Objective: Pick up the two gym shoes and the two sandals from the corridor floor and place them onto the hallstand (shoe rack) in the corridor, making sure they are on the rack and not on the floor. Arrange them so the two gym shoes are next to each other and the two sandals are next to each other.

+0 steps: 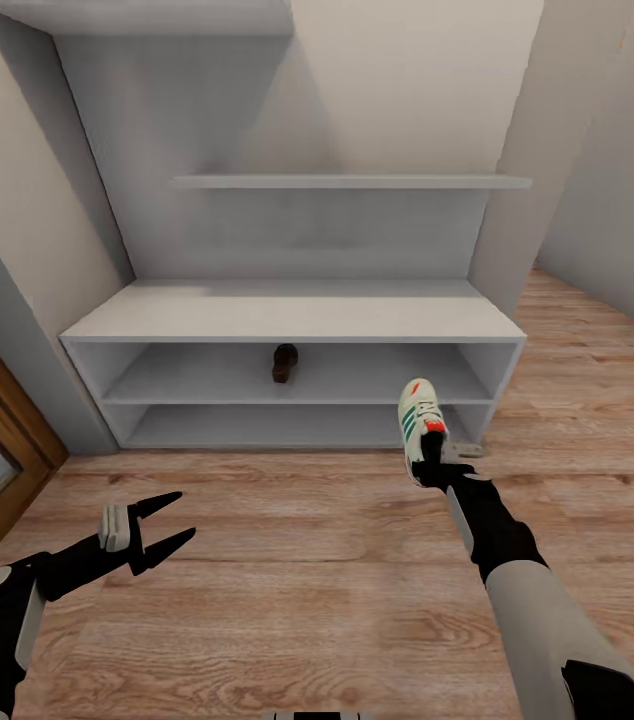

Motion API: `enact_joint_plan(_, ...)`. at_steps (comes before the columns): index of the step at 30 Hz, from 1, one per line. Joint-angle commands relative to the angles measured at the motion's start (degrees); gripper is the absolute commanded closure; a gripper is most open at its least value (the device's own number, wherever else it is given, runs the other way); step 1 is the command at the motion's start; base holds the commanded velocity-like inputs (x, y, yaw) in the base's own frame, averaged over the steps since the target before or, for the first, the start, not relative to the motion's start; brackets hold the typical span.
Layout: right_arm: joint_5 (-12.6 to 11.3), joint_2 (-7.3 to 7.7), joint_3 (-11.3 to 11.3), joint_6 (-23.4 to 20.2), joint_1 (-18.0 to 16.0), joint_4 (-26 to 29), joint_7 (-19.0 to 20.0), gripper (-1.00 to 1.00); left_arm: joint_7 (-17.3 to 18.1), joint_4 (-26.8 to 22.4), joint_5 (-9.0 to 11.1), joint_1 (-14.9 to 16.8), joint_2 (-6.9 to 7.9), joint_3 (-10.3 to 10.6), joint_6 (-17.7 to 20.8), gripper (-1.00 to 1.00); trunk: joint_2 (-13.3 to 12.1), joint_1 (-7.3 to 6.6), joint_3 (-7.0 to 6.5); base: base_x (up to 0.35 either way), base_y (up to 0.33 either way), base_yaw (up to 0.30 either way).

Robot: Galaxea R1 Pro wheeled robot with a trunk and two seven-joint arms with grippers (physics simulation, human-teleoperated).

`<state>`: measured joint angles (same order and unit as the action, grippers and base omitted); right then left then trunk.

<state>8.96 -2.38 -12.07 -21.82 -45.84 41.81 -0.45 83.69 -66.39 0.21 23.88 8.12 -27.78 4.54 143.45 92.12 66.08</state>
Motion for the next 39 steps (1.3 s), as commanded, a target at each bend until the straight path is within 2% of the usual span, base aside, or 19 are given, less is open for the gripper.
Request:
enact_joint_plan(1, 0.56, -0.08, -0.23, -0.34, -0.04, 0.11, 0.10, 1.00, 0.24, 0.03, 0.06, 0.03, -0.01, 0.00, 0.49, -1.00, 0.02, -0.01, 0.05, 0.000, 0.316, 0.000)
enact_joint_plan(11, 0.62, -0.08, -0.23, -0.33, -0.02, 0.11, 0.12, 1.00, 0.42, 0.03, 0.29, 0.03, -0.11, 0.20, 0.53, -1.00, 0.02, -0.01, 0.05, 0.075, 0.308, 0.000)
enact_joint_plan(18, 0.61, -0.08, -0.23, -0.33, 0.03, 0.11, 0.21, 1.00, 0.51, 0.03, 0.24, 0.03, -0.12, 0.11, 0.89, -1.00, 0.02, -0.01, 0.05, 0.025, 0.055, 0.000)
enact_joint_plan(22, 0.53, -0.08, -0.23, -0.33, 0.05, 0.10, 0.31, 1.00, 0.51, 0.03, 0.07, 0.03, -0.12, 0.14, 4.07, -1.00, 0.02, -0.01, 0.12, 0.001, 0.003, 0.000)
enact_joint_plan(26, 0.38, -0.08, -0.23, -0.33, 0.03, 0.05, 0.13, 1.00, 0.44, 0.03, -0.02, 0.03, -0.12, 0.22, 5.36, -1.00, 0.07, 0.09, 1.33, 0.000, 0.000, 0.000)
enact_joint_plan(39, 0.36, -0.08, -0.23, -0.33, 0.05, -0.06, 0.18, 1.00, 0.33, 0.03, -0.11, 0.03, -0.12, 0.27, 5.48, -1.00, 0.25, 0.43, 5.39, 0.000, 0.000, 0.031)
